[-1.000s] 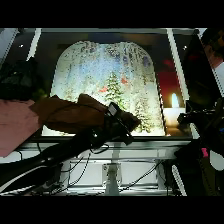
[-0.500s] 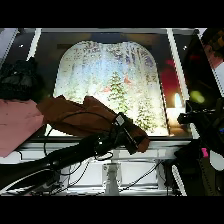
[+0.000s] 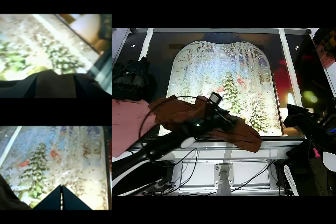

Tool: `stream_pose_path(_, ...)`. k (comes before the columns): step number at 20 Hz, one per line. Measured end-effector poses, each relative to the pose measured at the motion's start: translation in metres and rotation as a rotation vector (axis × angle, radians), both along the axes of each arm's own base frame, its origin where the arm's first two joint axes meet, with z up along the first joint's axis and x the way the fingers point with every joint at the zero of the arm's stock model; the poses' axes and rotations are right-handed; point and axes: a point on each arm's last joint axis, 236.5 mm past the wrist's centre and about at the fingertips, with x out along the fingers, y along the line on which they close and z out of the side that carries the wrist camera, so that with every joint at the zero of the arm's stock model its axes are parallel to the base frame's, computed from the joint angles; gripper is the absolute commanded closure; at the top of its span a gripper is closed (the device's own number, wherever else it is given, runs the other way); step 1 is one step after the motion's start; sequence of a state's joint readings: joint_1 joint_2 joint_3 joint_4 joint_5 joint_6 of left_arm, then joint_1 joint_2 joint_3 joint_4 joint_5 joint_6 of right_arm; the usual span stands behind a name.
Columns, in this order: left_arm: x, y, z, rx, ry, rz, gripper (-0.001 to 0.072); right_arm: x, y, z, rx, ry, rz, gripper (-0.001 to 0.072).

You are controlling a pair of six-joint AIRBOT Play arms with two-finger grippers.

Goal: Fold the clothes and pants, and hang the long-sleeved shirts on hangers.

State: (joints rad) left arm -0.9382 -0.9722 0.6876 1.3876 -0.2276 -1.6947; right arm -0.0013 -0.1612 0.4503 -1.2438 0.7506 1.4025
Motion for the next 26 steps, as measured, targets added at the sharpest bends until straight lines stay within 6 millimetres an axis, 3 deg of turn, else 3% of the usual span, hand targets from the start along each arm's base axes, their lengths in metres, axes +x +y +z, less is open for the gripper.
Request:
stream_pose_path(1, 0.009, 0.012, 0.001, 0.015, 0.0, 0.028, 0.0174, -0.005, 0.002, -0.008, -0.004, 0.039, 0.013, 0.0692)
stream_pose_path(2, 0.018, 0.025, 0.002, 0.032, -0.003, 0.054, 0.0173, -0.011, 0.003, -0.02, -0.02, 0.092, 0.025, 0.0632)
stream_pose_path(3, 0.026, 0.037, 0.004, 0.044, -0.006, 0.08, 0.0174, -0.018, 0.003, -0.034, -0.042, 0.156, 0.037, 0.0499)
stream_pose_path(6, 0.042, 0.062, 0.009, 0.069, -0.02, 0.136, 0.0173, -0.044, -0.001, -0.081, -0.102, 0.377, 0.07, 0.0444)
stream_pose_path(9, 0.049, 0.074, 0.011, 0.082, -0.025, 0.163, 0.0174, -0.059, -0.001, -0.112, -0.111, 0.545, 0.095, 0.0437)
stream_pose_path(11, 0.05, 0.077, 0.01, 0.088, -0.023, 0.171, 0.0173, -0.067, 0.004, -0.131, -0.092, 0.662, 0.118, 0.0357)
stream_pose_path(12, 0.051, 0.079, 0.011, 0.09, -0.025, 0.173, 0.0174, -0.072, 0.007, -0.142, -0.078, 0.732, 0.131, 0.0255)
stream_pose_path(13, 0.052, 0.079, 0.011, 0.09, -0.026, 0.175, 0.0174, -0.077, 0.011, -0.153, -0.061, 0.807, 0.146, 0.0221)
stream_pose_path(18, 0.052, 0.081, 0.011, 0.095, -0.028, 0.178, 0.0174, -0.098, 0.036, -0.188, 0.041, 1.069, 0.249, 0.0222)
stream_pose_path(26, 0.054, 0.083, 0.01, 0.111, -0.044, 0.174, 0.0174, -0.104, 0.049, -0.211, 0.121, 1.215, 0.266, 0.0226)
